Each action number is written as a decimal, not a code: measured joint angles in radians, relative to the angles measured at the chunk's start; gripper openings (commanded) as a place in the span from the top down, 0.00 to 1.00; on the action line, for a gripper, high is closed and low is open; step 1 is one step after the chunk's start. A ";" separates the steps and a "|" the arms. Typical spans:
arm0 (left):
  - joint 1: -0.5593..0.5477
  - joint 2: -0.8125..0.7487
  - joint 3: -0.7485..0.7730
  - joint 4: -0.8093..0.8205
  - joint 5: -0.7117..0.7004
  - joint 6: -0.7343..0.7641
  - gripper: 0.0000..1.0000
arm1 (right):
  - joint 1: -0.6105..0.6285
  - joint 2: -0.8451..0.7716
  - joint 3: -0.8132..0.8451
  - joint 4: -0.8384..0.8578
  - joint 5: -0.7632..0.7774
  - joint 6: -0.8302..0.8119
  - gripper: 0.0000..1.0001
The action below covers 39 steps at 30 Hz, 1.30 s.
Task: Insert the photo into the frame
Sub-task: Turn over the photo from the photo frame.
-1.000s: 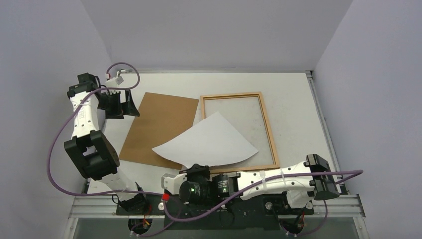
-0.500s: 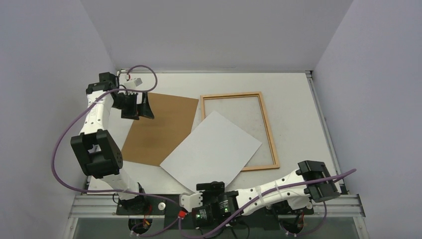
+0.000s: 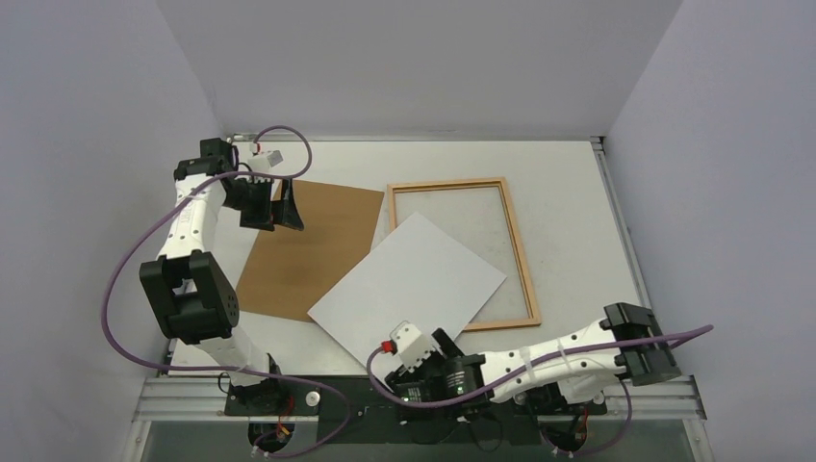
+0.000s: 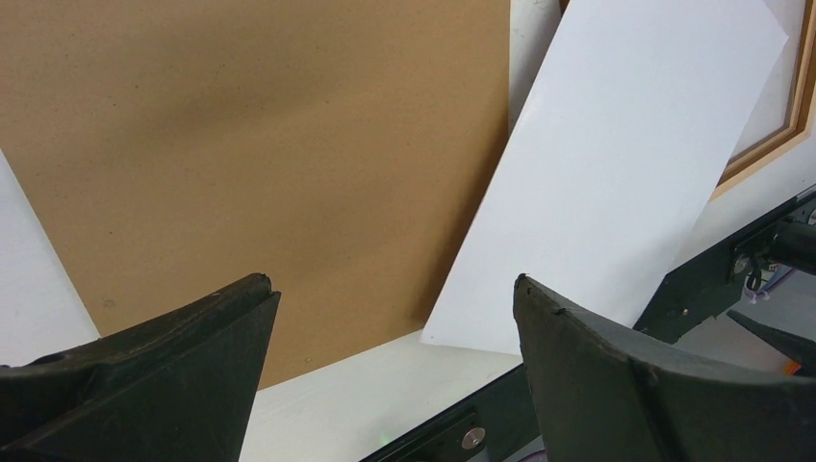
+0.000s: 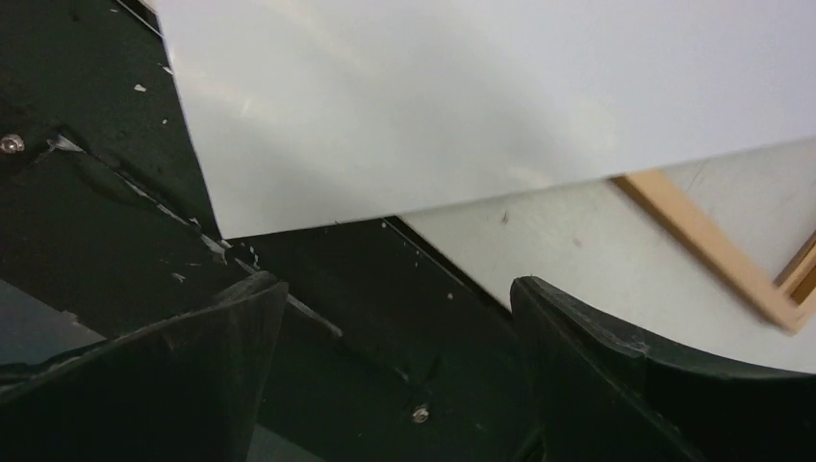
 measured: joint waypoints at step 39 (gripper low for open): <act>0.000 0.000 -0.003 -0.003 0.000 0.007 0.09 | -0.455 -0.361 -0.655 0.756 -0.196 0.657 0.13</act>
